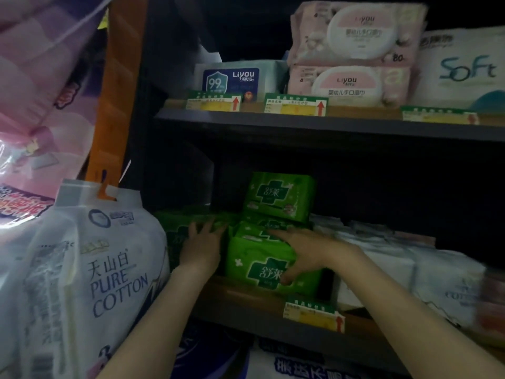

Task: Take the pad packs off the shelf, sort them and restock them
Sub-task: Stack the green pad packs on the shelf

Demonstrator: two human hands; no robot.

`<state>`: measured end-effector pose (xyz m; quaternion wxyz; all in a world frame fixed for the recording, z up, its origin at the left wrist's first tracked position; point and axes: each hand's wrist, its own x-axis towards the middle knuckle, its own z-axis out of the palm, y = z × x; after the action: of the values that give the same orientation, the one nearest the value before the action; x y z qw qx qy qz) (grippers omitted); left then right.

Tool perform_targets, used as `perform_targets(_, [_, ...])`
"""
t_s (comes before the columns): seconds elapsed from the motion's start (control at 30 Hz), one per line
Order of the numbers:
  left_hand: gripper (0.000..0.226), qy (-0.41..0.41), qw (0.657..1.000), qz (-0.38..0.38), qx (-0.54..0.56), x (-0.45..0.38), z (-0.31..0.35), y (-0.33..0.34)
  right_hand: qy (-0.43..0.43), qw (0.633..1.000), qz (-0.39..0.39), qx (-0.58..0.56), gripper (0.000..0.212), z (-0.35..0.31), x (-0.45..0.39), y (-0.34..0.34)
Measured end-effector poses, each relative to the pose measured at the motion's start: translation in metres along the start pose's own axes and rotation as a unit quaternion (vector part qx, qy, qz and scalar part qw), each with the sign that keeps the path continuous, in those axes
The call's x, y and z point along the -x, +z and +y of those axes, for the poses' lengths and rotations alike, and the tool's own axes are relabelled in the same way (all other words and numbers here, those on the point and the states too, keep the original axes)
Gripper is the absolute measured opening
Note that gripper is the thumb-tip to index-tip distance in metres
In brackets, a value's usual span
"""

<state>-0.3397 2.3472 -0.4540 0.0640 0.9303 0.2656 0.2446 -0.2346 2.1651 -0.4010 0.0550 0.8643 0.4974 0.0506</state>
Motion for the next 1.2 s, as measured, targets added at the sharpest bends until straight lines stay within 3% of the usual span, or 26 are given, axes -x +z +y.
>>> perform_targets(0.27, [0.070, -0.011, 0.998, -0.051, 0.045, -0.017, 0.002, -0.007, 0.028, 0.998, 0.016, -0.059, 0.106, -0.001, -0.024, 0.004])
perform_targets(0.37, [0.057, -0.017, 0.986, 0.031, 0.161, -0.009, 0.008, -0.014, 0.022, 0.997, 0.016, -0.067, 0.089, -0.003, -0.023, 0.001])
perform_targets(0.4, [0.055, 0.000, 0.981, 0.057, 0.188, -0.004, 0.015, -0.016, 0.014, 0.993, 0.048, -0.107, 0.075, -0.003, -0.019, -0.004])
perform_targets(0.47, [0.057, 0.079, 0.977, 0.039, 0.192, 0.005, 0.033, -0.015, 0.001, 0.969, 0.189, -0.161, 0.052, 0.001, -0.015, -0.017])
perform_targets(0.53, [0.065, 0.135, 0.986, -0.021, 0.091, 0.010, 0.047, -0.007, 0.026, 0.965, 0.257, -0.048, 0.055, 0.012, -0.021, -0.029])
perform_targets(0.63, [0.073, 0.128, 0.991, -0.031, -0.008, 0.005, 0.050, -0.001, 0.092, 0.977, 0.145, 0.126, 0.081, 0.027, -0.043, -0.035])
perform_targets(0.77, [0.074, 0.125, 0.992, -0.014, 0.014, 0.003, 0.045, -0.001, 0.109, 0.974, 0.127, 0.152, 0.090, 0.029, -0.066, -0.040])
perform_targets(1.07, [0.070, 0.123, 0.991, -0.001, 0.048, 0.010, 0.047, -0.001, 0.095, 0.973, 0.191, 0.084, 0.063, 0.023, -0.053, -0.033])
perform_targets(1.2, [0.071, 0.125, 0.991, 0.001, 0.037, 0.011, 0.047, 0.002, 0.149, 0.964, 0.220, -0.015, 0.051, 0.033, -0.052, -0.036])
